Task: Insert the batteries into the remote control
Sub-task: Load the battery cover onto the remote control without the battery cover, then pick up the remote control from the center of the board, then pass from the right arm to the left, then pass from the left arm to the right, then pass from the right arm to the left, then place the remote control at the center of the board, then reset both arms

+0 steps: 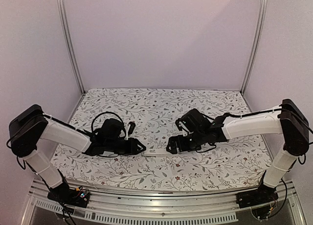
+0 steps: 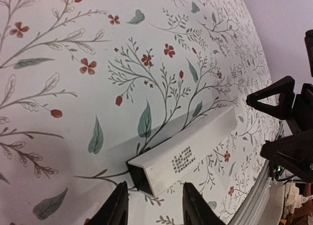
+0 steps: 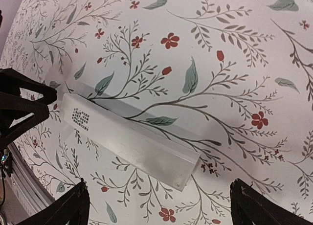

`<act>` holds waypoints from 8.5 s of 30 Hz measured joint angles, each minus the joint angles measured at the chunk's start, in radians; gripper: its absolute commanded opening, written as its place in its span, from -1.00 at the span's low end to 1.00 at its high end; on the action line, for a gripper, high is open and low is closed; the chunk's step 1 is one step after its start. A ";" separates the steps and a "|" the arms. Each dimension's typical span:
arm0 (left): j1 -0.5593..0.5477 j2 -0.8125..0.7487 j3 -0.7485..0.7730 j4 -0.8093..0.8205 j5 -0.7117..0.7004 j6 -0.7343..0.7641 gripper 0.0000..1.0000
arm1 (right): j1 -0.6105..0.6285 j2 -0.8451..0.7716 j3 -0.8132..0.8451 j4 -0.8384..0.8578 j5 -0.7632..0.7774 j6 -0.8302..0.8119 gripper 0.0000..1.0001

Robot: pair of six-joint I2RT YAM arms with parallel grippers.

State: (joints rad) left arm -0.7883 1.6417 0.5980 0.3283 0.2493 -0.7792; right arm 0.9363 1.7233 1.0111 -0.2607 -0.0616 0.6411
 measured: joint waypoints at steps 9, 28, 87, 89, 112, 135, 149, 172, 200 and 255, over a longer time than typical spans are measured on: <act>-0.004 -0.280 -0.085 0.010 -0.144 0.031 0.31 | 0.005 -0.041 0.074 0.043 -0.090 -0.560 0.98; -0.015 -0.937 -0.349 -0.053 -0.564 0.032 0.41 | 0.052 0.356 0.312 0.056 -0.172 -1.209 0.78; -0.266 -0.613 0.028 0.348 -0.050 0.829 -0.03 | 0.047 -0.202 0.184 0.583 -0.742 -0.906 -0.73; -0.266 -0.597 0.035 0.348 -0.044 0.819 -0.18 | 0.047 -0.209 0.175 0.586 -0.742 -0.906 -0.74; -0.267 -0.538 0.267 -0.047 -0.447 0.593 -1.00 | 0.047 -0.315 0.040 0.599 -0.379 -0.853 0.98; -0.203 -0.578 0.241 -0.290 -0.732 0.194 -1.00 | 0.132 0.041 0.158 0.627 0.009 -0.965 0.23; -0.201 -0.591 0.234 -0.289 -0.733 0.198 -0.58 | 0.130 0.133 0.243 0.645 0.031 -0.927 -0.84; -0.201 -0.528 0.153 -0.092 -0.720 0.211 -0.38 | 0.133 0.134 0.311 0.650 -0.069 -0.575 -1.00; 0.152 -0.235 0.192 -0.657 -0.488 0.185 -0.93 | 0.110 -0.169 0.096 0.552 0.154 -0.589 0.98; 0.330 -0.821 -0.315 -0.146 -0.951 0.370 0.96 | -0.718 -0.808 -0.694 0.544 0.112 -0.351 0.98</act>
State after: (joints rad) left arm -0.4587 0.8207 0.2832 0.1825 -0.7013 -0.4095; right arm 0.2180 0.9154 0.3176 0.2829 0.0505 0.2901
